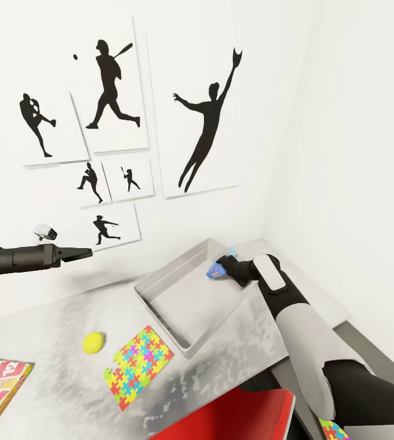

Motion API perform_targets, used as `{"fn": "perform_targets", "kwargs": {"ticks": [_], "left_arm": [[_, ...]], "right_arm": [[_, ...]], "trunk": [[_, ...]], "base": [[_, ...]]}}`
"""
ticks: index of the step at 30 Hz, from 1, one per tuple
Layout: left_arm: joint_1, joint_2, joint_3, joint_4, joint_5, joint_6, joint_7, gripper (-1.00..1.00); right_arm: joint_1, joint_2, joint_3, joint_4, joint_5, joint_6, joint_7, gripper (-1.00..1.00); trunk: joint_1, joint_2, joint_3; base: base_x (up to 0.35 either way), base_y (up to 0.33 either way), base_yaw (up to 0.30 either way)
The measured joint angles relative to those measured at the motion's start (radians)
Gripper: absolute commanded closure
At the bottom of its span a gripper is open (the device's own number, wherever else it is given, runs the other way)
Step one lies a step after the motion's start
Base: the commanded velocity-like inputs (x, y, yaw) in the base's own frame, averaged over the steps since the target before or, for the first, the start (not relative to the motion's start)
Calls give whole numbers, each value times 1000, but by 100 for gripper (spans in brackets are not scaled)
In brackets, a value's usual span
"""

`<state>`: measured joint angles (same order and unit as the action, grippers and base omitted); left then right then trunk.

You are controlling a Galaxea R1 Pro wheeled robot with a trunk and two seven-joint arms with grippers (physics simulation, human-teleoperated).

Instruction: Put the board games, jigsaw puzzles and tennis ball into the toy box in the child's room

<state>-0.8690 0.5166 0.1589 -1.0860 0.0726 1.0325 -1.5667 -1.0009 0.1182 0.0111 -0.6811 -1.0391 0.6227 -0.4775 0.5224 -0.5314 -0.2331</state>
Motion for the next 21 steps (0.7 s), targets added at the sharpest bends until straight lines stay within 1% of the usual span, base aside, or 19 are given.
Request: {"fn": "perform_targets", "kwargs": {"ticks": [5,11,21], "left_arm": [[0,0,0,0,0,0,0,-100],[0,0,0,0,0,0,0,-100],[0,0,0,0,0,0,0,-100]], "right_arm": [[0,0,-3,1,-2,0,0,-100],[0,-1,-34,1,-4,-1,0,-100],[0,-1,-41,0,-6,-1,0,-100]], "trunk": [[0,0,0],[0,0,0],[0,0,0]], "base": [[0,0,0],[0,0,0],[0,0,0]]}}
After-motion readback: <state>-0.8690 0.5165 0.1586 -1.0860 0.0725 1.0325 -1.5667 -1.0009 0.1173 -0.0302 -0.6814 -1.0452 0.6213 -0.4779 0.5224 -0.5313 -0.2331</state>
